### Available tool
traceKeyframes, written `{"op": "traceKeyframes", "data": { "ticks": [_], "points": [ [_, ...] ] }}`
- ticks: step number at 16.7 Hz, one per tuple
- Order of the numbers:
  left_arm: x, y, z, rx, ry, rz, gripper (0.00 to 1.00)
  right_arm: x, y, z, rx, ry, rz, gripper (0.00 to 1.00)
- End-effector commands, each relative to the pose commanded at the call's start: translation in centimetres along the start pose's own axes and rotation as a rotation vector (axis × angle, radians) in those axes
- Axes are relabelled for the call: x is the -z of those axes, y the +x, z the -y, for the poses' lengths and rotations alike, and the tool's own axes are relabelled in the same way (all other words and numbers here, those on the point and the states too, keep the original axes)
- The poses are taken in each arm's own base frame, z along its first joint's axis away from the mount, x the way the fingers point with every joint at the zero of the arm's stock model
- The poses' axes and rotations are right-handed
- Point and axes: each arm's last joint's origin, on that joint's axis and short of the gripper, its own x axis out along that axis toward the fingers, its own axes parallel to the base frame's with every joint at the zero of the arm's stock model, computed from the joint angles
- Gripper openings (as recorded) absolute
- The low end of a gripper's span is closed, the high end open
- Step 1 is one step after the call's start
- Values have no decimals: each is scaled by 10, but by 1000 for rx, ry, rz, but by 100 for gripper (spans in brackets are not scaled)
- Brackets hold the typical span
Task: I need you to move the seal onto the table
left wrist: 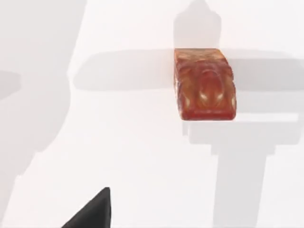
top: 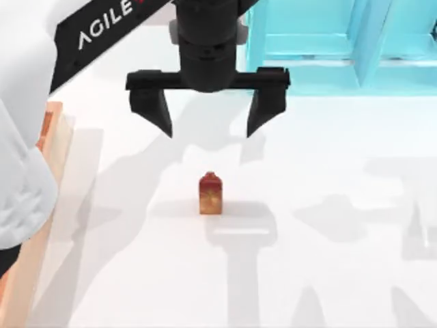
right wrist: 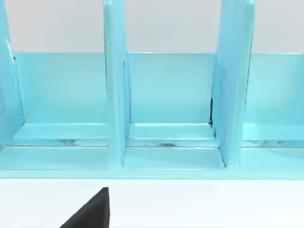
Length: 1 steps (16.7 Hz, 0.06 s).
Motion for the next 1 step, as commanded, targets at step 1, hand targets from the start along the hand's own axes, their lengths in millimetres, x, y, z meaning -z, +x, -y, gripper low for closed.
{"op": "traceKeyframes", "data": {
  "ticks": [1],
  "points": [
    [0,-1,0,1,0,0,100,0,0,0,0,0,0,100]
  ]
}}
